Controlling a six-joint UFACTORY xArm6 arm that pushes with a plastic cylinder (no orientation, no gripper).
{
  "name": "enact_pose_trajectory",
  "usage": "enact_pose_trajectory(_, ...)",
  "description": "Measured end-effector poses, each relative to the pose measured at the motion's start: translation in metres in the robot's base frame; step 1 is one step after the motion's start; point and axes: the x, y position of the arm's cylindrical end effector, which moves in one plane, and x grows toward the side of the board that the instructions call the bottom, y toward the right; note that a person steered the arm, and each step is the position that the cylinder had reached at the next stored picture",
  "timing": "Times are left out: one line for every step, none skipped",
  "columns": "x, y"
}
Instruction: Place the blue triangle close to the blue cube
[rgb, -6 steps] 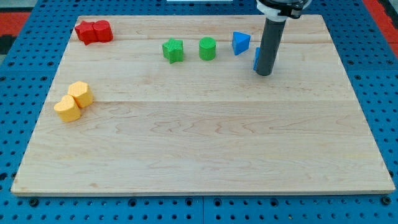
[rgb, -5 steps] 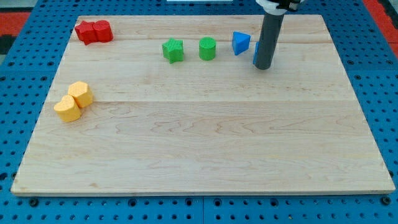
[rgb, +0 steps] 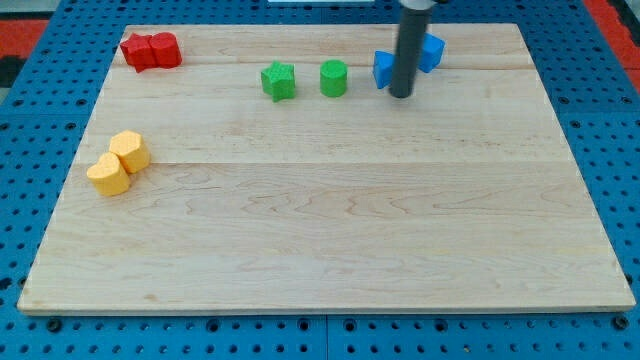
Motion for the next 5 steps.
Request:
enact_pose_trajectory(-0.020, -0.009)
enact_pose_trajectory(-0.045, 0.005)
enact_pose_trajectory(-0.052, 0.019)
enact_pose_trajectory(-0.058, 0.033)
enact_pose_trajectory(-0.059, 0.036)
